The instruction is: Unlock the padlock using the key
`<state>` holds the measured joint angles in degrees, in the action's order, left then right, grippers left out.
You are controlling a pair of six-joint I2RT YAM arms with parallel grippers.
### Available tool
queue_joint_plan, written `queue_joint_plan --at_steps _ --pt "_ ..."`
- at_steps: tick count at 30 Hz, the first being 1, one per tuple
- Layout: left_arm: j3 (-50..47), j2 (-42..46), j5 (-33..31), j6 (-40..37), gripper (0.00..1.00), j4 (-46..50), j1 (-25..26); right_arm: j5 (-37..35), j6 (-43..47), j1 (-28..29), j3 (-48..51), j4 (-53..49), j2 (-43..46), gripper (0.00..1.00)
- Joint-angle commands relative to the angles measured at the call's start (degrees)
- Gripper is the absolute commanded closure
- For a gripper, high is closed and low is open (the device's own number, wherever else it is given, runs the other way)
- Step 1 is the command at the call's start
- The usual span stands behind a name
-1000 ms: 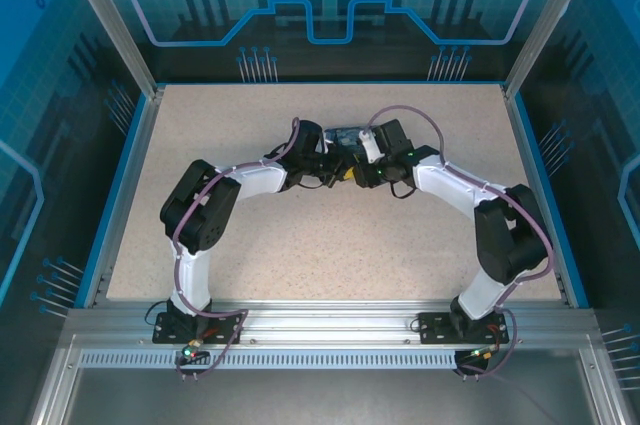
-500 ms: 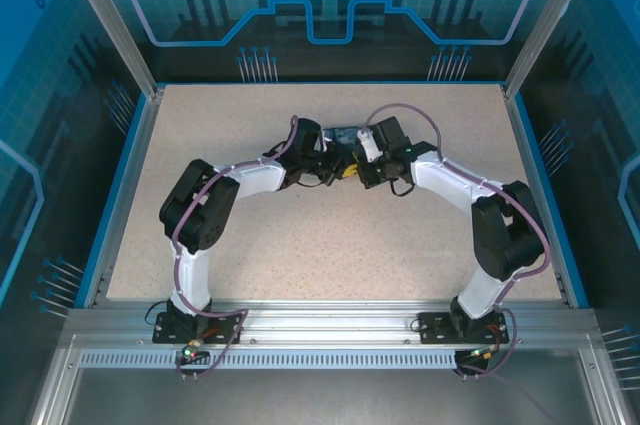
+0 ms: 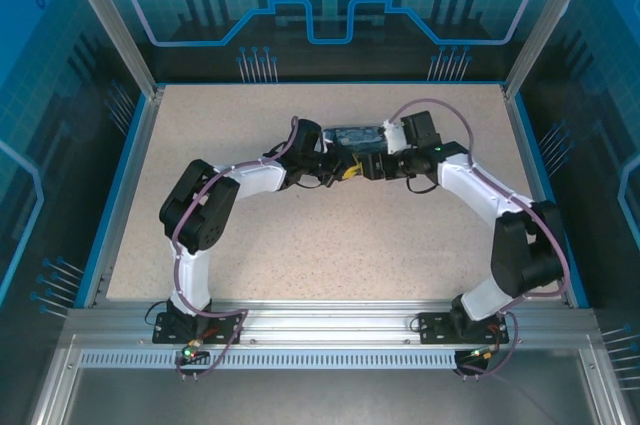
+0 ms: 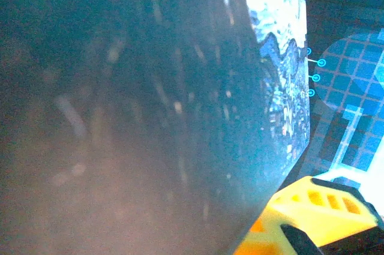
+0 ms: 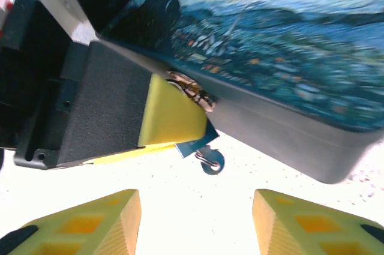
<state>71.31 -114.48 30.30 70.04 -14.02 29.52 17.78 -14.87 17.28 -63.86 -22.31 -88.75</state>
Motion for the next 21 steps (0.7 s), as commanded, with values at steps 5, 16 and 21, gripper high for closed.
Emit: queue_joint_plan --at_steps 5,16,21 --pt "0.36 1.64 1.91 -0.53 1.0 0.35 0.36 -0.24 0.75 1.78 0.35 -0.98 0.83 0.58" --pt "1.72 1.8 2.91 -0.43 1.0 1.93 0.36 -19.87 8.7 9.08 0.28 0.19 -2.47 0.62" --pt "2.16 1.89 3.25 -0.6 1.0 2.63 0.36 -22.0 10.92 9.94 1.06 2.75 -3.77 0.62"
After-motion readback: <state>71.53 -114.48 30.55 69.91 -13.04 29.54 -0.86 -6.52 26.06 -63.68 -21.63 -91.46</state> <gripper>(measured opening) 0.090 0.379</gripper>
